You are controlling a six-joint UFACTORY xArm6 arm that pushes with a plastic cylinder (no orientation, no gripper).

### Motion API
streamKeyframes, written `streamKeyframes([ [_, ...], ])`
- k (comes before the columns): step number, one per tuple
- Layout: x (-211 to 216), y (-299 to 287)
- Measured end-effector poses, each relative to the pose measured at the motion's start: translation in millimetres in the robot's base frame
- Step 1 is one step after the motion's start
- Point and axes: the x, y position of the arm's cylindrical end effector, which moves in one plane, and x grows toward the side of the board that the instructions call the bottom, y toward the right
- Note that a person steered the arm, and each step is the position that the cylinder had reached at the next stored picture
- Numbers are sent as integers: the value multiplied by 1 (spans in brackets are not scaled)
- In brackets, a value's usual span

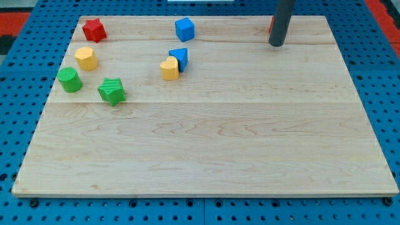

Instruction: Move the green star towards the center right of the board

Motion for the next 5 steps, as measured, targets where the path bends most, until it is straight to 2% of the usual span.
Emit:
streamKeyframes([
  [1,10,0],
  [2,39,-25],
  [4,61,-99],
  [5,101,-112],
])
